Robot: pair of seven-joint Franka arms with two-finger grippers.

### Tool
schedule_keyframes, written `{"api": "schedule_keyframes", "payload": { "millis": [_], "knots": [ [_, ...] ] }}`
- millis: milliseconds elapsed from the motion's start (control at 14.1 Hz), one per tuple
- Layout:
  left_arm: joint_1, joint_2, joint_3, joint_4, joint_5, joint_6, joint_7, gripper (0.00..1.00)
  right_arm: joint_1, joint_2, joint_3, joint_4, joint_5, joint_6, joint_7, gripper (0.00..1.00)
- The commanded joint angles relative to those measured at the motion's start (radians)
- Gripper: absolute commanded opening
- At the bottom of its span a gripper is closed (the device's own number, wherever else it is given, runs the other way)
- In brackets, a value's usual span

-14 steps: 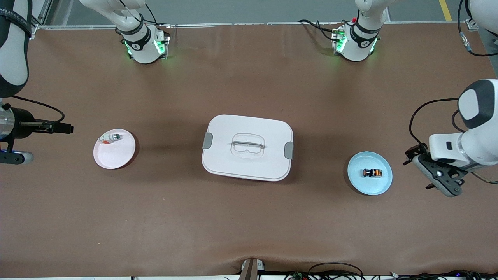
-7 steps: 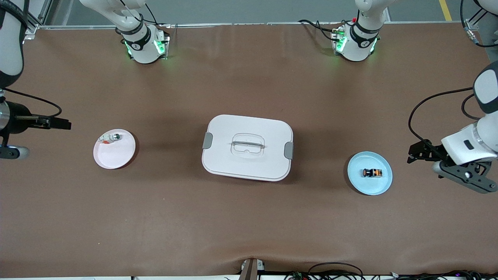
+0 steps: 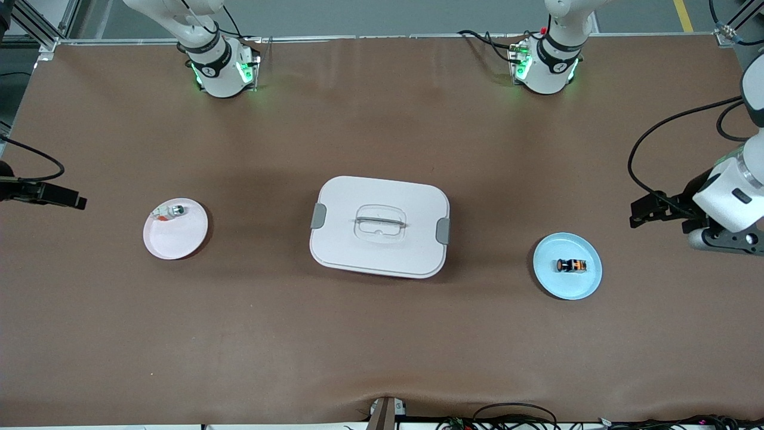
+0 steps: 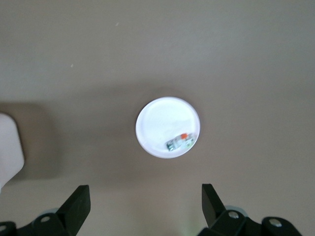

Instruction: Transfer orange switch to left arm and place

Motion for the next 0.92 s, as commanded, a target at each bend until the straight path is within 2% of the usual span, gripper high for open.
{"api": "schedule_keyframes", "payload": {
  "millis": [0, 212, 495, 848],
  "knots": [
    [-0.102, -0.092, 0.101, -0.036, -0.021, -0.052, -0.070, 1.00, -0.009, -0.006, 0.016, -0.010, -0.027, 0.004, 0.000, 1.00],
    [-0.225, -0.142, 0.254, -0.036, -0.027, -0.094, -0.058, 1.00, -0.006, -0.012, 0.018, -0.016, -0.027, 0.007, 0.002, 1.00],
    [-0.294, -0.222, 0.332, -0.054, -0.032, -0.144, -0.063, 1.00, 0.026, -0.062, 0.018, -0.088, -0.027, 0.024, 0.031, 1.00],
    [-0.369, -0.313, 0.389, -0.154, -0.091, -0.166, -0.069, 1.00, 0.046, -0.211, 0.018, -0.315, -0.027, 0.148, 0.055, 1.00]
  ]
}}
